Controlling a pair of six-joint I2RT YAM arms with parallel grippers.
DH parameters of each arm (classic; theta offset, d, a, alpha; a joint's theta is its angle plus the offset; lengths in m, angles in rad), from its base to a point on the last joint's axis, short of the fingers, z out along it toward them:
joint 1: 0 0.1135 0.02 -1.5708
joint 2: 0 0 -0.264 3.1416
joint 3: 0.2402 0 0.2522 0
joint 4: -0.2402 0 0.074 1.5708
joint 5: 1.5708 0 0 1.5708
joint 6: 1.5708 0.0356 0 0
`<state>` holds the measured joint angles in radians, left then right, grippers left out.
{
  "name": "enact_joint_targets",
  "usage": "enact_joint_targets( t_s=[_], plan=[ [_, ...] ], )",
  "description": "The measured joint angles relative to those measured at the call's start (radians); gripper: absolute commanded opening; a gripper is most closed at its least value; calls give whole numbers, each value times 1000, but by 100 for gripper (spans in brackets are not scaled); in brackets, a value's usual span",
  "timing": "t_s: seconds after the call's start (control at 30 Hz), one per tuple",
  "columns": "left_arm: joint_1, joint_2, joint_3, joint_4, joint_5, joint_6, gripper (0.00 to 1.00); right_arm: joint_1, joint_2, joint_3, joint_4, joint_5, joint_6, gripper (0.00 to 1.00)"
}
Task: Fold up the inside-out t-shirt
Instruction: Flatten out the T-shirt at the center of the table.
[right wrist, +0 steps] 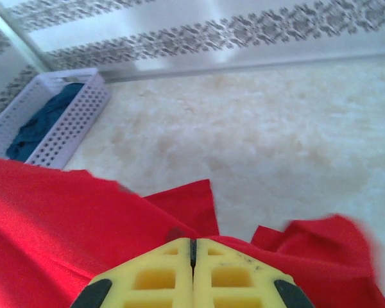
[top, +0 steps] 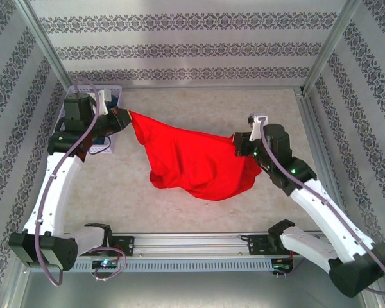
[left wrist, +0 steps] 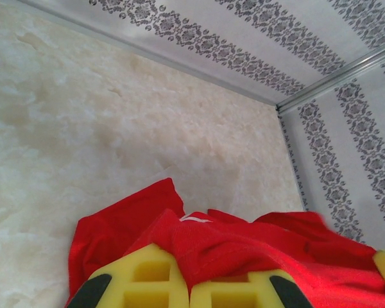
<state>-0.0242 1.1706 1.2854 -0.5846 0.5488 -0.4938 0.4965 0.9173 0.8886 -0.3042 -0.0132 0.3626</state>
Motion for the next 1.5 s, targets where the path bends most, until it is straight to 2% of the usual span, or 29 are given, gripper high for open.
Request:
enact_joint_targets(
  t_s=[0.1, 0.17, 0.27, 0.33, 0.43, 0.6, 0.73, 0.87, 0.97, 1.07, 1.27, 1.33, 1.5],
  plan=[
    [0, 5, -31, -36, -30, 35, 0, 129, -9, -96, 58, 14, 9, 21],
    [3, 5, -59, -73, -74, 63, 0, 232, 56, -169, 93, -5, 40, 35],
    [13, 5, -90, -124, -147, 99, 0, 333, 190, -204, 78, -26, 51, 50],
    [15, 5, -104, -143, -179, 117, 0, 343, 213, -204, 63, -24, 51, 55],
    [17, 5, -117, -156, -192, 132, 0, 289, 205, -179, 55, -16, 58, 58],
    [18, -3, -142, -156, -192, 143, 0, 101, 217, -124, -4, -5, 111, 57],
    [18, -4, -159, -156, -191, 147, 0, -6, 237, -137, -56, -32, 140, 58],
    [18, -3, -163, -156, -187, 148, 0, -56, 307, -143, -61, -118, 151, 58],
    [18, -3, -163, -156, -183, 148, 0, -97, 394, -140, -71, -150, 132, 53],
    [18, -3, -163, -155, -183, 150, 0, -122, 460, -129, -97, -149, 101, 47],
    [18, -3, -163, -150, -183, 151, 0, -126, 500, -119, -111, -141, 63, 46],
    [18, -3, -163, -149, -183, 151, 0, -126, 528, -107, -111, -141, 51, 40],
    [18, -3, -163, -149, -184, 154, 0, -126, 580, -75, -100, -131, 22, 13]
  ],
)
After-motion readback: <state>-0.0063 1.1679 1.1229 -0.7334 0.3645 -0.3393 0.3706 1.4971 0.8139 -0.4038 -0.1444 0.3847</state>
